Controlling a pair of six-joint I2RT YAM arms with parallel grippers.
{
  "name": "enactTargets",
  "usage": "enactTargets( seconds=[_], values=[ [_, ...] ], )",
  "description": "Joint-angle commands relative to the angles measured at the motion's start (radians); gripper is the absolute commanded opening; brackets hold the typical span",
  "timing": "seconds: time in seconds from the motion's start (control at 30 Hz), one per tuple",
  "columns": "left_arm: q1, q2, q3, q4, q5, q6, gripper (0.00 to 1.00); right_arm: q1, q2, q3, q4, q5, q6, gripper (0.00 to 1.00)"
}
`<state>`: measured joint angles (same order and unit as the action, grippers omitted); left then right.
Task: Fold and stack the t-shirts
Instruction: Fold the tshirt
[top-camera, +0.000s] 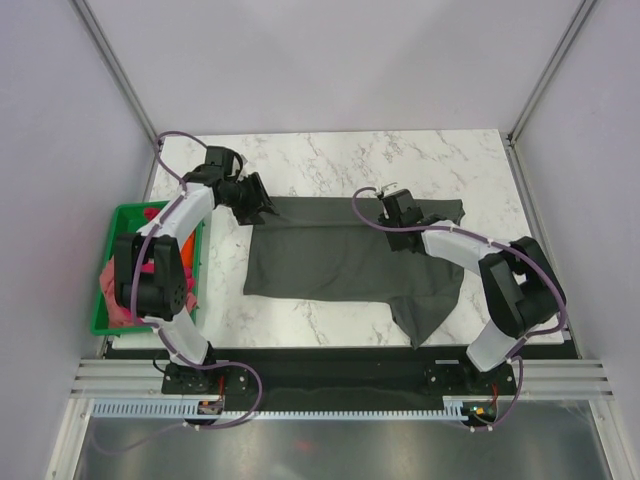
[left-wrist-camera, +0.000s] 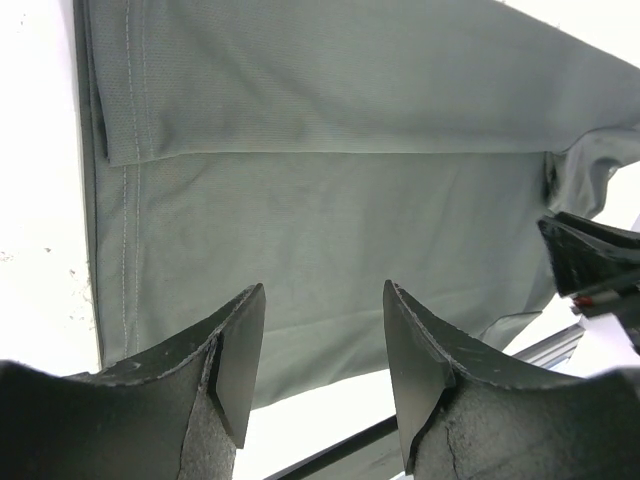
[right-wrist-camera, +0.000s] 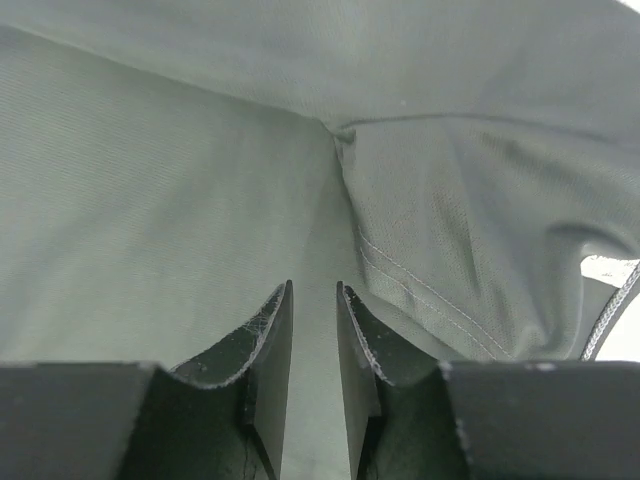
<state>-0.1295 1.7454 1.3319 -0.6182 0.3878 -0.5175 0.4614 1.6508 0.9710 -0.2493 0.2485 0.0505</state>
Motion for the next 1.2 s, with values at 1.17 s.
enactTargets(
  seconds=[1.17],
  values=[
    [0.005, -0.023, -0.013, 0.028, -0.024, 0.013, 0.59, 0.008, 0.096, 0.087, -0.015, 0.155, -0.001, 0.3]
  ],
)
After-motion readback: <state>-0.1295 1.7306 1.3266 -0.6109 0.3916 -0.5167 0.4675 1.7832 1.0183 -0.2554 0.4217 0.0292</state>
